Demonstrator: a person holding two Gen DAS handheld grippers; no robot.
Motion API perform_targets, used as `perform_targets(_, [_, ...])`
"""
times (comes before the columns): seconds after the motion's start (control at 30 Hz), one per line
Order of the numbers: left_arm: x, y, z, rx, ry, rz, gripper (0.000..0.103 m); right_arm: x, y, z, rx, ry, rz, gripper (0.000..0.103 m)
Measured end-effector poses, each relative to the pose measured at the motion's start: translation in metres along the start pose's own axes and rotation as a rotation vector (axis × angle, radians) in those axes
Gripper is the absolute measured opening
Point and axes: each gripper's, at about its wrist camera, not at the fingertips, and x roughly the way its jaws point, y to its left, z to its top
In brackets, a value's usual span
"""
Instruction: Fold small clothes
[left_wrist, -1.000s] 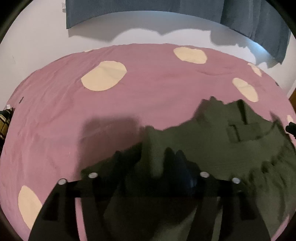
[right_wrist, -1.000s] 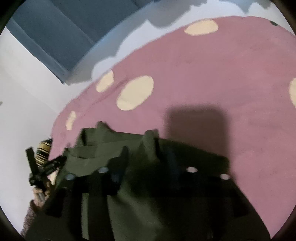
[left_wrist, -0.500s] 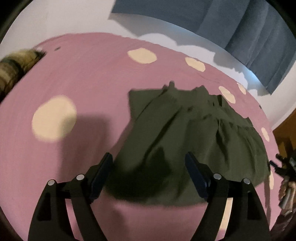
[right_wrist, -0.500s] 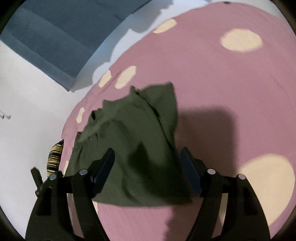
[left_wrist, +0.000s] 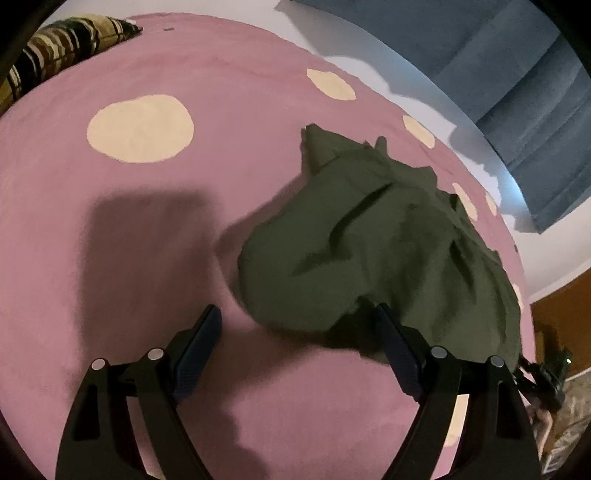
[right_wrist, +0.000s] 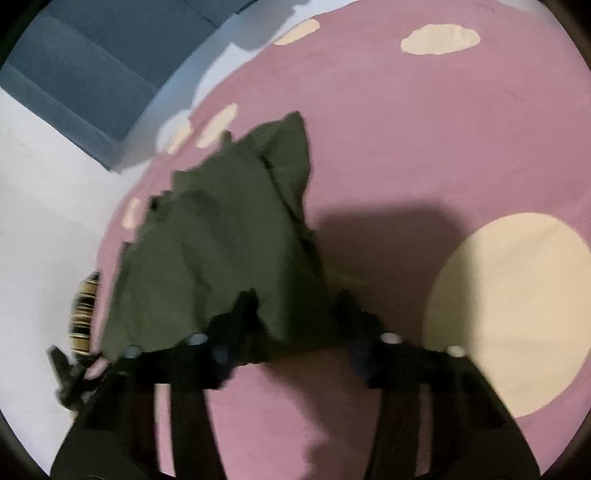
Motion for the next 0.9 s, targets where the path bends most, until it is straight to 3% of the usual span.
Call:
perform_targets(0.1, [0.006, -0.010, 0.001, 0.026, -0.002, 0.069, 0.083, 0.000, -0.007, -0.001, -0.001, -0.005, -0.001, 0.031])
perform_targets(0.33, [0.012, -0.017, -0.004, 0.087, -0.014, 0.167, 0.083, 0.000, -0.010, -0.003, -0.021, -0.023, -0.001, 0.029])
perform_targets(0.47, [0.013, -0.018, -0.005, 0.097, -0.020, 0.187, 0.083, -0.005, -0.017, -0.005, 0.004, -0.029, 0.031, 0.030])
perform_targets(0.57, [0.013, -0.017, -0.004, 0.092, -0.016, 0.178, 0.083, -0.012, -0.023, -0.007, 0.035, -0.031, 0.044, 0.035])
perform_targets(0.7, [0.013, -0.017, -0.004, 0.091, -0.016, 0.176, 0.083, -0.027, -0.027, -0.008, 0.059, -0.051, -0.007, 0.048])
perform_targets(0.83, [0.012, -0.017, -0.004, 0.094, -0.017, 0.174, 0.083, -0.044, -0.018, -0.005, 0.069, -0.115, -0.101, 0.050])
perform_targets(0.9, [0.012, -0.018, -0.004, 0.095, -0.017, 0.173, 0.083, -0.052, -0.001, -0.002, 0.054, -0.149, -0.075, 0.053])
